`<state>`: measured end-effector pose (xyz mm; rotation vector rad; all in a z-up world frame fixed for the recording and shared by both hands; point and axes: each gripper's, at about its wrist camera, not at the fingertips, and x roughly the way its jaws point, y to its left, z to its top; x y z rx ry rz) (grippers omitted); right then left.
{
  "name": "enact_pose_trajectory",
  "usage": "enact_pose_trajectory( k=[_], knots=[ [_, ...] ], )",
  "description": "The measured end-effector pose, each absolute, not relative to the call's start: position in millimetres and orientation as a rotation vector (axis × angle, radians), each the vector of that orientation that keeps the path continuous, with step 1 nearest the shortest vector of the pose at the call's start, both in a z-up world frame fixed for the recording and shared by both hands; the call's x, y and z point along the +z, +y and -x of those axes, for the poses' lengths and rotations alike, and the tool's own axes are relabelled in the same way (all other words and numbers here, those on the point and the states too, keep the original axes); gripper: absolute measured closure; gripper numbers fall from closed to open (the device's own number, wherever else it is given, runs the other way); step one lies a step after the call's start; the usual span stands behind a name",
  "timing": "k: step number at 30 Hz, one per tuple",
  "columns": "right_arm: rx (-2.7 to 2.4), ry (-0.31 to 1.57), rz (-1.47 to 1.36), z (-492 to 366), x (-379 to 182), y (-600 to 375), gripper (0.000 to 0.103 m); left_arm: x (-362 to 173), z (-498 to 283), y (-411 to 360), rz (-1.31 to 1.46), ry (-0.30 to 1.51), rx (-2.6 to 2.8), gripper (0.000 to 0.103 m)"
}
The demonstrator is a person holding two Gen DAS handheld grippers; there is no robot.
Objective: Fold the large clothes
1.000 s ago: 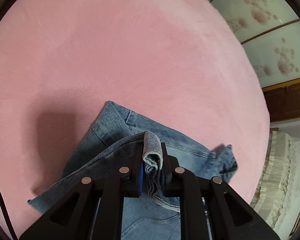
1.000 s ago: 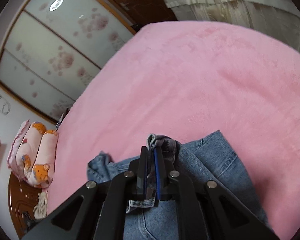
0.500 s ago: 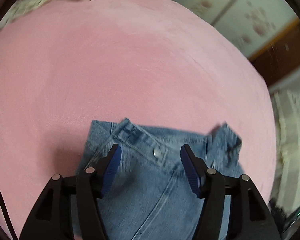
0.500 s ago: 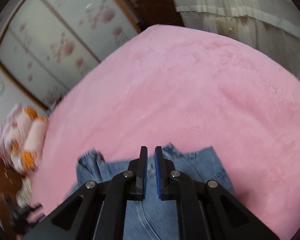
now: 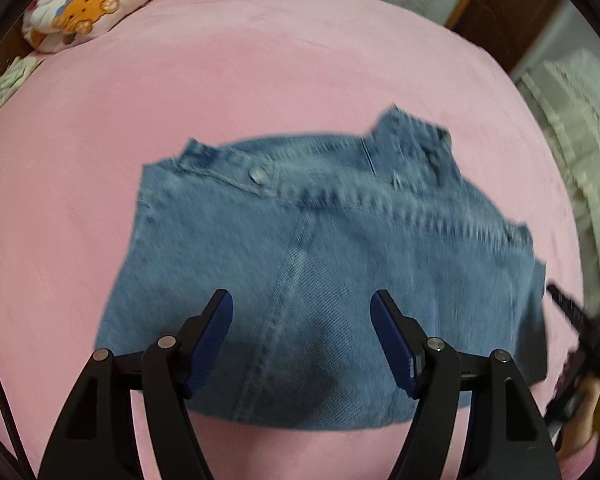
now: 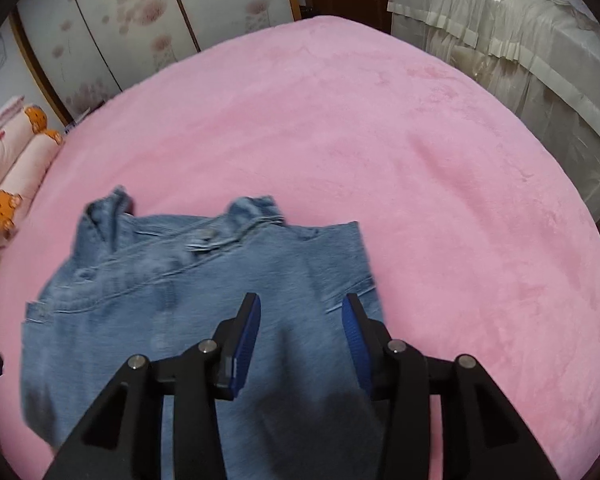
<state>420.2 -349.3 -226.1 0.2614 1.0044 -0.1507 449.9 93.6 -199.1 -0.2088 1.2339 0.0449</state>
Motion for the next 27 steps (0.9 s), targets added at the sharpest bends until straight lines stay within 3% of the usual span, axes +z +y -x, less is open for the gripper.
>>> enact_pose_trajectory(
  k=[7, 8, 9, 19, 27],
  knots=[
    [-0.004, 1.134, -0.417, -451, -267, -369, 0.061, -220, -430, 56, 0.206, 1.283, 0.04, 0.033],
    [0.015, 1.116, -0.416, -451, -266, -369, 0.074, -222, -429, 51, 0.203, 1.29, 0.041, 0.033],
    [0.032, 1.105, -0.408, -450, -264, -369, 0.099, -222, -429, 46, 0.195, 1.292, 0.039, 0.033],
    [-0.045, 1.033, -0.293, -416, -245, -381, 0.103, -211, -423, 6, 0.119, 1.278, 0.005, 0.033],
    [-0.071, 0.991, -0.341, -399, -232, -390, 0.1, -215, -415, -1, 0.064, 1.281, 0.006, 0.033]
  ],
)
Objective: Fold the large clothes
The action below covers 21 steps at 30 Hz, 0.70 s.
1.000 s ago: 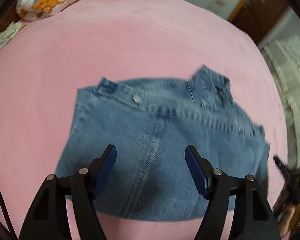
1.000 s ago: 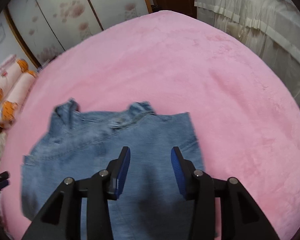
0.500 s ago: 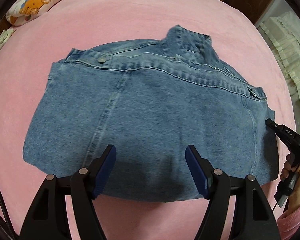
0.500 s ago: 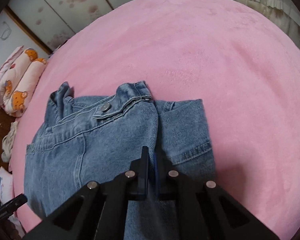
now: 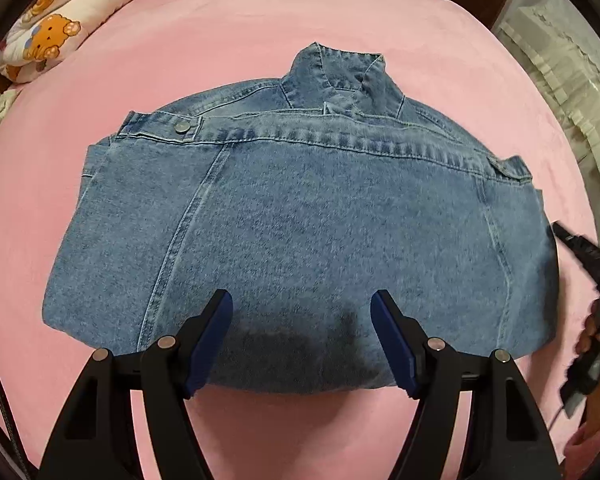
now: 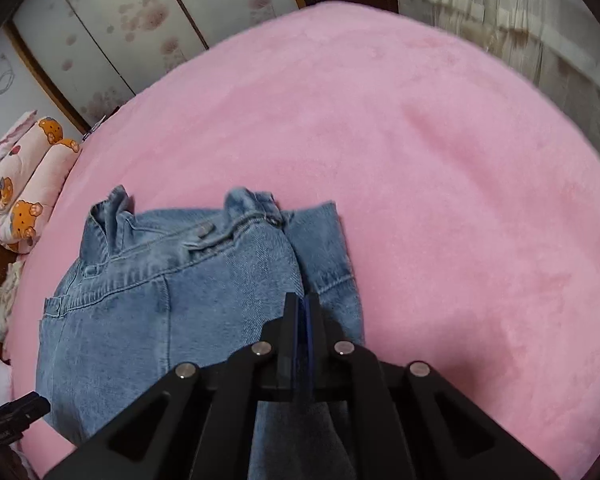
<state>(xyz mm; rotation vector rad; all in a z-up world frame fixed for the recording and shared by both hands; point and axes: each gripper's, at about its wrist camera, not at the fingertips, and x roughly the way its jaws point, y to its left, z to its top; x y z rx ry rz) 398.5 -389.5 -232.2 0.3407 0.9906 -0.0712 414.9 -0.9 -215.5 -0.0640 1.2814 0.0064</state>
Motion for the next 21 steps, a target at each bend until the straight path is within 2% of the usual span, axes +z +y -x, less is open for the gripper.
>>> enact_pose_trajectory(
  k=[4, 8, 10, 11, 13, 15, 21],
  knots=[
    [-0.103, 0.907, -0.273, -371, -195, -373, 0.099, -219, -406, 1, 0.063, 1.282, -0.002, 0.033],
    [0.0, 0.911, -0.364, -342, -187, -340, 0.099, -228, -396, 5, 0.118, 1.321, -0.033, 0.034],
    [0.093, 0.934, -0.417, -330, -197, -312, 0.099, -232, -392, 7, 0.151, 1.327, -0.062, 0.045],
    [0.148, 0.948, -0.443, -323, -204, -296, 0.099, -236, -390, 8, 0.163, 1.339, -0.076, 0.057],
    [0.233, 0.992, -0.471, -315, -218, -271, 0.099, -244, -389, 7, 0.17, 1.372, -0.1, 0.07],
    [0.301, 1.055, -0.482, -312, -231, -243, 0.099, -250, -388, 6, 0.163, 1.392, -0.126, 0.093],
    [0.373, 1.109, -0.505, -312, -250, -196, 0.1, -260, -386, 5, 0.169, 1.398, -0.159, 0.096]
  ],
)
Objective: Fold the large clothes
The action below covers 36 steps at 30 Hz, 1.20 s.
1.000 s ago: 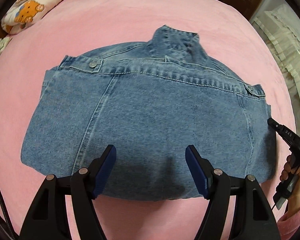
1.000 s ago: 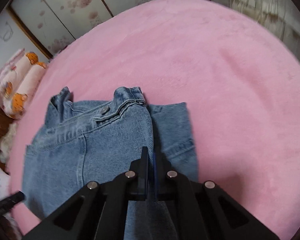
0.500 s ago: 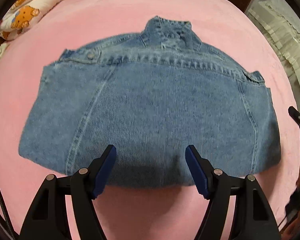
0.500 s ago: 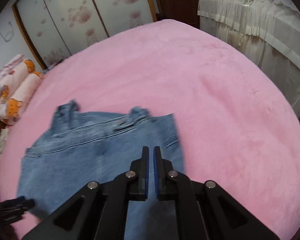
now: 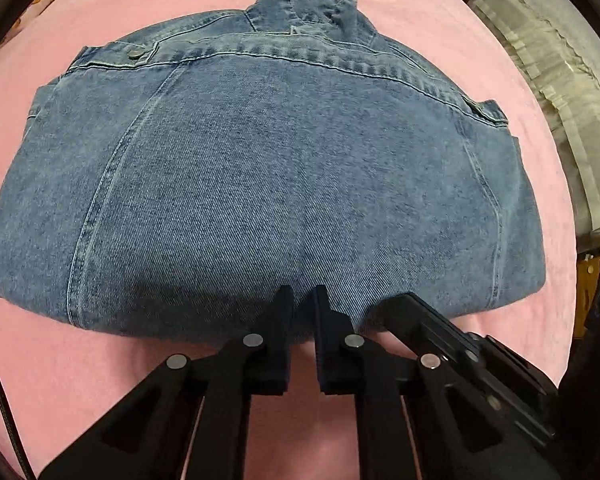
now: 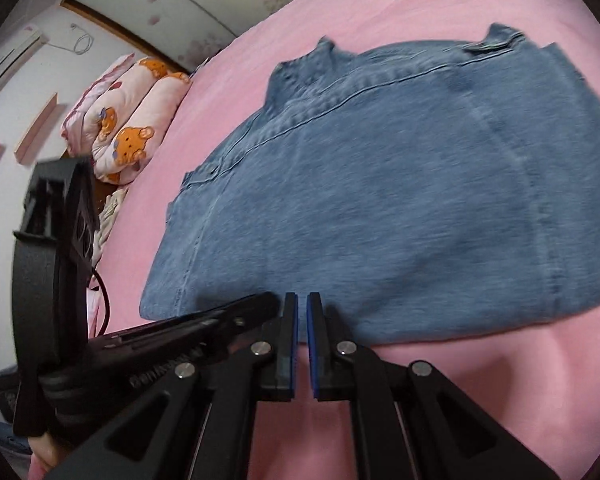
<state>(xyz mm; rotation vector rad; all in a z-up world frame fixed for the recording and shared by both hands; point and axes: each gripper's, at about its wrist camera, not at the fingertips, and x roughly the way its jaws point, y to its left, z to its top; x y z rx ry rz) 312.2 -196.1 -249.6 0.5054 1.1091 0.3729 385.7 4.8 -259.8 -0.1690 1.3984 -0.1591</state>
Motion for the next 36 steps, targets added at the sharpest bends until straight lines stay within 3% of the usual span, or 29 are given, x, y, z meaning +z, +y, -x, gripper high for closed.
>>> enact_pose_trajectory(
  k=[5, 8, 12, 15, 18, 22, 28, 36],
  knots=[
    [0.318, 1.129, -0.425, -330, -275, -192, 0.103, -271, -395, 16, 0.221, 1.394, -0.117, 0.097],
    [0.329, 1.146, -0.516, -339, -289, -214, 0.103, -274, -398, 24, 0.222, 1.392, -0.093, 0.1],
    [0.288, 1.129, -0.333, -334, -282, -229, 0.103, -260, -394, 39, 0.095, 1.34, -0.011, 0.1],
    [0.299, 1.133, -0.352, -331, -279, -249, 0.103, -257, -395, 62, 0.099, 1.331, 0.038, 0.1],
    [0.096, 1.099, -0.143, -322, -266, -271, 0.103, -256, -394, 93, 0.121, 1.318, 0.094, 0.1],
    [-0.067, 1.115, -0.148, -308, -273, -325, 0.103, -266, -395, 135, 0.035, 1.343, 0.224, 0.099],
    [-0.171, 1.112, -0.032, -300, -261, -336, 0.103, -270, -386, 188, 0.192, 1.322, 0.304, 0.099],
    [0.08, 0.999, -0.359, -287, -233, -285, 0.103, -236, -385, 137, 0.371, 1.274, 0.011, 0.095]
  ],
)
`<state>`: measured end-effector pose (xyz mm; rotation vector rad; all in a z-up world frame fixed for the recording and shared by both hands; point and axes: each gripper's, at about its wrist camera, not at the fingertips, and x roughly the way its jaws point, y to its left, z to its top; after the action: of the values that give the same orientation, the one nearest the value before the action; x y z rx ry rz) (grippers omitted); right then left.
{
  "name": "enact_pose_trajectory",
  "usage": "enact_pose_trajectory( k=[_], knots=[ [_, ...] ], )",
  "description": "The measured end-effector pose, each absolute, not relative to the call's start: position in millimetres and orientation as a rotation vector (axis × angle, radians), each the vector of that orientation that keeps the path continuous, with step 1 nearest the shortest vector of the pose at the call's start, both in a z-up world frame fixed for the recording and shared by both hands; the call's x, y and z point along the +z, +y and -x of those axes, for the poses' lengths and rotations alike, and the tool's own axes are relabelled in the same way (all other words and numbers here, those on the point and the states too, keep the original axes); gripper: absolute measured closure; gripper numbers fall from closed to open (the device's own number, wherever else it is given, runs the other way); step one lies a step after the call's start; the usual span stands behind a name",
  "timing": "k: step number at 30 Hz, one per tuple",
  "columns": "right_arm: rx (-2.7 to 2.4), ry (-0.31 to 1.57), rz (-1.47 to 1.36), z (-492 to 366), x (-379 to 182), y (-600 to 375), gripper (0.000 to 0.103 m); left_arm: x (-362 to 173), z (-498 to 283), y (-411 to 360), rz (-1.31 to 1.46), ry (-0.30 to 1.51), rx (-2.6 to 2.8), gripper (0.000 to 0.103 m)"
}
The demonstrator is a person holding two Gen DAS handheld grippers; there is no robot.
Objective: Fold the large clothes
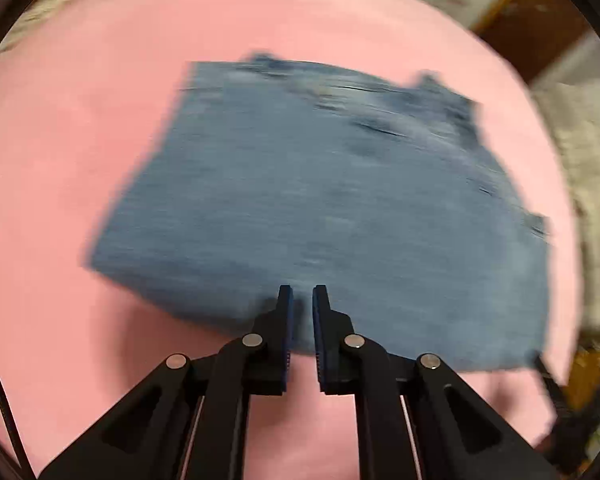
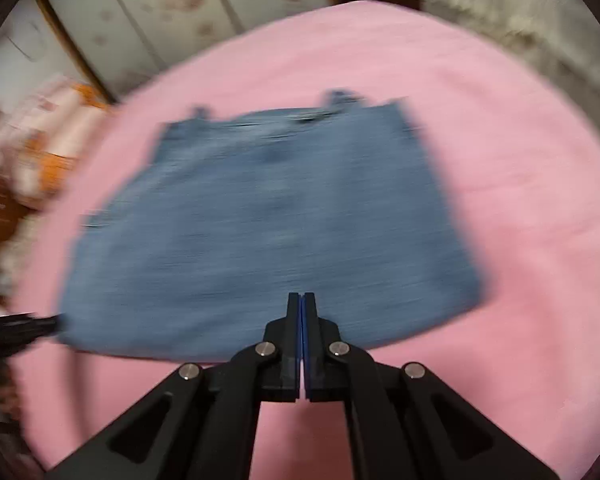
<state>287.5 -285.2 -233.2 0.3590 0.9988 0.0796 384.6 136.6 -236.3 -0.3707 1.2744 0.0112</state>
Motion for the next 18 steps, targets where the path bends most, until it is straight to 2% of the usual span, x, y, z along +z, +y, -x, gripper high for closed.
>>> enact_pose_trajectory(
  k=[8, 12, 18],
  knots=[
    [0.277, 1.061, -0.431, -321, -267, -198, 0.103, -269, -419, 47, 0.324, 1.365, -0.213, 0.095],
    [0.201, 1.043, -0.514, -349, -284, -201, 0.103, -282, -430, 43, 0.312, 1.365, -0.199, 0.095],
    [0.158, 1.031, -0.495, -403, -297, -199, 0.103, -300, -463, 62, 0.468, 1.343, -0.16, 0.097]
  ],
)
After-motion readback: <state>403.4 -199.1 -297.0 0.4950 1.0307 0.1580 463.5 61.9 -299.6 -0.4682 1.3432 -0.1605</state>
